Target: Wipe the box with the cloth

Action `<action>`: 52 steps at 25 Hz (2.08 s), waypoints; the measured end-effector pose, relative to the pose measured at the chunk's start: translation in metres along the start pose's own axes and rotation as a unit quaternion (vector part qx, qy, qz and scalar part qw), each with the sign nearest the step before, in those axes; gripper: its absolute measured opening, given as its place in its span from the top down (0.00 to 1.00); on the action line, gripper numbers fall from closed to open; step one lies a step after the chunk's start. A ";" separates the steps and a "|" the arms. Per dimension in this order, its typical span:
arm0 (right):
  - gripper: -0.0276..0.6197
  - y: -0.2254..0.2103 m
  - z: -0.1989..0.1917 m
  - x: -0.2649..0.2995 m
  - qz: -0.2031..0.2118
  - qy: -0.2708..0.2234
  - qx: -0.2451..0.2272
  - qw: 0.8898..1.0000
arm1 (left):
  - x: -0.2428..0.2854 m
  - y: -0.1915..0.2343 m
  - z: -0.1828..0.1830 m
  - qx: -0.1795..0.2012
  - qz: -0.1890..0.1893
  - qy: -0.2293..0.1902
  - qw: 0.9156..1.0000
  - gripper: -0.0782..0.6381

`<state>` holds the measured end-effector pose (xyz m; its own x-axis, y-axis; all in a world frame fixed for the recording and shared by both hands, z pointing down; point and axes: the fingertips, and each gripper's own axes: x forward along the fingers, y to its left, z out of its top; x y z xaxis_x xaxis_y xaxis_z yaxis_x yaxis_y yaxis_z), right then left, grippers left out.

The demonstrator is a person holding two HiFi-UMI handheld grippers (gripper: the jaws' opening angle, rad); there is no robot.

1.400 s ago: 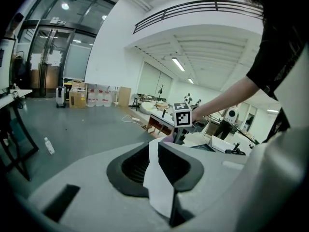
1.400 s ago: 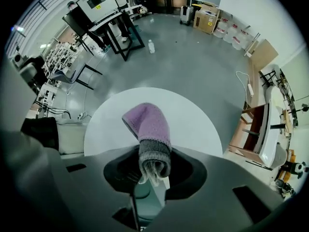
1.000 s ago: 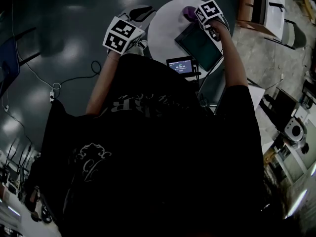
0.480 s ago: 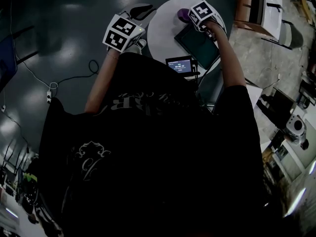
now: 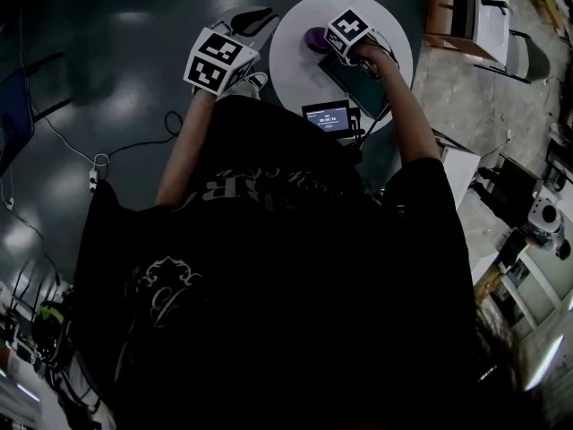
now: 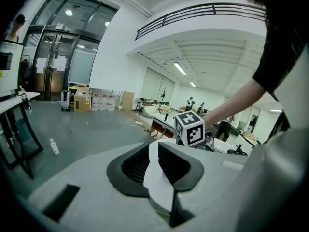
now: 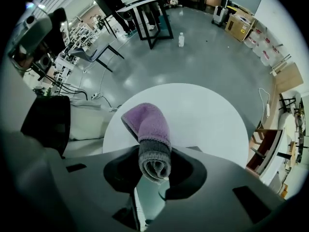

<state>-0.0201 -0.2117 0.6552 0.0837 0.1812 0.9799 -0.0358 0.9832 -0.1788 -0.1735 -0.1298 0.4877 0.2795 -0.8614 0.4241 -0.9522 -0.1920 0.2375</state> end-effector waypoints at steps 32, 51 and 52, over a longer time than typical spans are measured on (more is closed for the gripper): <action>0.80 0.003 0.001 -0.052 0.044 -0.274 0.298 0.913 | 0.076 -0.014 0.010 0.059 -0.121 0.038 0.990 0.82; 0.80 0.046 -0.130 -0.091 -0.027 -0.404 0.568 0.717 | 0.132 -0.134 -0.001 0.137 -0.318 0.065 0.936 0.82; 0.80 0.055 -0.140 -0.089 -0.030 -0.407 0.570 0.713 | 0.128 -0.146 -0.003 0.139 -0.321 0.062 0.935 0.82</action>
<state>0.1102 -0.1710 0.5454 -0.4707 -0.3883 0.7923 -0.8814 0.2485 -0.4018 0.0013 -0.2109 0.5101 0.8000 -0.4691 0.3741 -0.5738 -0.7804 0.2484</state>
